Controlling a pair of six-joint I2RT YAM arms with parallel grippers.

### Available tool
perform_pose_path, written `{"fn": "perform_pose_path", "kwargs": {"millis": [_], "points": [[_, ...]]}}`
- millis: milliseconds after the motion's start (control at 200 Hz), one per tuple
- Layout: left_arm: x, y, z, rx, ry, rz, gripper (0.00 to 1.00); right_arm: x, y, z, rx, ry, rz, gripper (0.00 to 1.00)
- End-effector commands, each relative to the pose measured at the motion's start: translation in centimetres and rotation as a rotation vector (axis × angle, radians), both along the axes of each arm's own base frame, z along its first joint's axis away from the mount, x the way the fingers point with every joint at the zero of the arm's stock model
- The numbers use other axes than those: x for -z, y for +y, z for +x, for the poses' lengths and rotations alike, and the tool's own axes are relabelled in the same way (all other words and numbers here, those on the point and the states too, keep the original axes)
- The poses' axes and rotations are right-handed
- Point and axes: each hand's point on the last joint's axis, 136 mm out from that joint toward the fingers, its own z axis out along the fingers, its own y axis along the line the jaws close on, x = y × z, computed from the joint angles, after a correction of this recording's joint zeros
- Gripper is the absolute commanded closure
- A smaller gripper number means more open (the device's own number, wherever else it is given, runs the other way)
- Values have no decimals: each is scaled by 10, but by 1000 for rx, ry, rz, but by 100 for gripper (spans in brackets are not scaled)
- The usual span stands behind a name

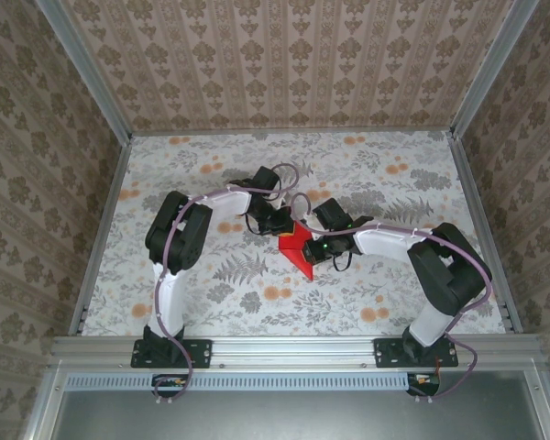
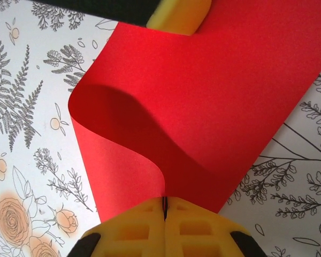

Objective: Fold a paper plane with a square sheet of paper (fold left side to right side)
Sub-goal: Third fold the triangle at the center of the table.

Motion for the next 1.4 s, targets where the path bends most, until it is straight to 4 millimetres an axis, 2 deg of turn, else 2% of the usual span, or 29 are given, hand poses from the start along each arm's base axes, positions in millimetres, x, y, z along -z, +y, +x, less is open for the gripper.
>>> {"fn": "perform_pose_path", "kwargs": {"millis": [0, 895, 1395], "points": [[19, 5, -9, 16, 36, 63, 97, 4, -4, 5, 31, 19, -29, 100], [22, 9, -10, 8, 40, 81, 97, 0, -14, 10, 59, -21, -57, 100], [23, 9, -11, 6, 42, 85, 97, -5, -15, 4, 41, -32, -43, 100]]}}
